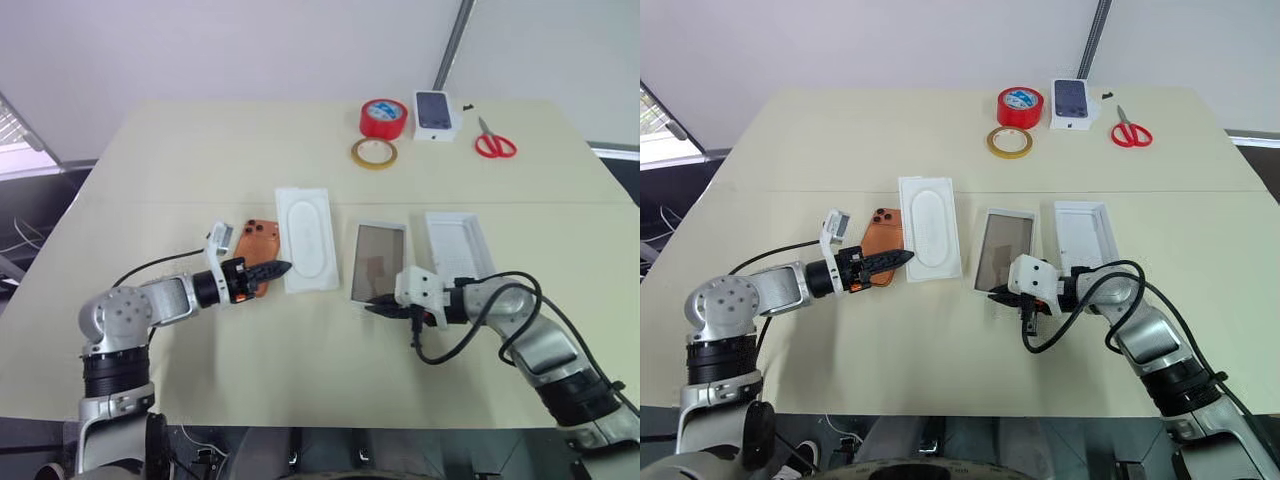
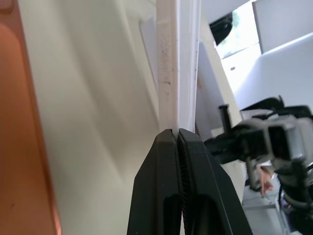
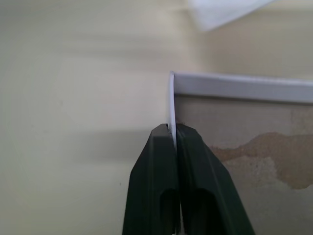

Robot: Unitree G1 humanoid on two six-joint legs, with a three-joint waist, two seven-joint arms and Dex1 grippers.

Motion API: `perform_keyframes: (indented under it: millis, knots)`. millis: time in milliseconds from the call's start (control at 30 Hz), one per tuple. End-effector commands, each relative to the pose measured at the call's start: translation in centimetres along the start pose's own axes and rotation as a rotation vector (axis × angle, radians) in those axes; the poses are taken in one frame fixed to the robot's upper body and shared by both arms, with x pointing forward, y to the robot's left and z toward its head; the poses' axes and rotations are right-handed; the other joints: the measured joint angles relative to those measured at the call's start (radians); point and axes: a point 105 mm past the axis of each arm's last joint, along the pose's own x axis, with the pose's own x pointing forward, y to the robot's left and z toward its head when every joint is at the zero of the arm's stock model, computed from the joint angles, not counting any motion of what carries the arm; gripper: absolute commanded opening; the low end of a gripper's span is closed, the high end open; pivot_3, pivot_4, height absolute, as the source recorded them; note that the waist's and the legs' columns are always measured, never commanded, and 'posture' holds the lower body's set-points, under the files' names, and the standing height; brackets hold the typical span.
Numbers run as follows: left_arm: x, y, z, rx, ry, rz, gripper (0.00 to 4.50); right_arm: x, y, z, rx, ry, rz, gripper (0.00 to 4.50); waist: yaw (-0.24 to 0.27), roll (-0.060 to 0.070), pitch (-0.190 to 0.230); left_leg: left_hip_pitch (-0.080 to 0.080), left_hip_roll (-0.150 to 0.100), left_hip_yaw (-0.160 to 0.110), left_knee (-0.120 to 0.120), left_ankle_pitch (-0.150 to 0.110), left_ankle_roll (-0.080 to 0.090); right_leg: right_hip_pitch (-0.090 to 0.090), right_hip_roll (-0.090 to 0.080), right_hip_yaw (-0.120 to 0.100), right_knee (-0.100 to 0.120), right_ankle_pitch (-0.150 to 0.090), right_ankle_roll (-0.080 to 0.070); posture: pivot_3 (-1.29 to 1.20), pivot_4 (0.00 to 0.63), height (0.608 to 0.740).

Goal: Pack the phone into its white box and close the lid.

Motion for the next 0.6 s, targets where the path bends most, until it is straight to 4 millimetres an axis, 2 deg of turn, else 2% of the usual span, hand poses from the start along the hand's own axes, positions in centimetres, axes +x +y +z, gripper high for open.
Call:
perform_keyframes:
  millis: [33, 167, 300, 400, 500, 600]
  knots:
    - [0.1, -1.7, 1.4, 0.001, -0.038, -0.077, 0.0, 1.1, -0.1, 1.7, -0.073, -0.06, 0.019, 0.03, -0.003, 0.0, 0.0, 0.0, 0.0, 0.0, 0.0, 0.0, 0.0, 0.0, 0.0, 0.0, 0.0, 0.0, 0.0, 0.0, 0.15, 0.74]
    - [0.8, -2.3, 1.0, -0.015, -0.012, -0.1, 0.0, 2.3, -0.5, 3.5, -0.117, -0.123, 0.011, 0.03, -0.008, 0.0, 0.0, 0.0, 0.0, 0.0, 0.0, 0.003, -0.005, -0.001, 0.001, 0.0, 0.001, 0.0, 0.0, 0.0, 0.15, 0.74]
    - [1.4, -2.3, 0.5, -0.023, 0.004, -0.102, 0.0, 2.6, -0.2, 4.1, -0.12, -0.151, 0.037, 0.03, -0.004, -0.001, 0.001, 0.0, 0.0, 0.0, 0.0, 0.004, -0.006, -0.001, 0.001, 0.0, 0.001, 0.0, 0.0, 0.0, 0.15, 0.74]
    - [1.8, -2.3, -0.1, -0.022, 0.022, -0.098, 0.0, 2.3, 0.2, 4.3, -0.084, -0.165, 0.067, 0.94, -0.001, -0.001, 0.001, 0.0, 0.0, 0.0, 0.0, 0.004, -0.006, 0.0, 0.001, 0.0, 0.001, 0.0, 0.0, 0.0, 0.15, 0.74]
    - [1.9, -2.3, -0.4, -0.029, 0.029, -0.101, 0.0, 1.7, 0.5, 3.9, -0.085, -0.145, 0.066, 2.42, 0.0, -0.001, 0.001, 0.0, 0.0, 0.0, 0.001, 0.004, -0.006, 0.0, 0.001, 0.0, 0.001, 0.0, 0.0, 0.0, 0.15, 0.74]
    - [2.1, -2.1, -0.6, -0.023, 0.041, -0.094, 0.0, 0.3, 0.2, 3.7, -0.057, -0.128, 0.042, 3.9, 0.0, -0.001, 0.001, 0.0, 0.0, 0.0, 0.0, 0.004, -0.006, 0.0, 0.001, 0.0, 0.001, 0.0, 0.0, 0.0, 0.15, 0.74]
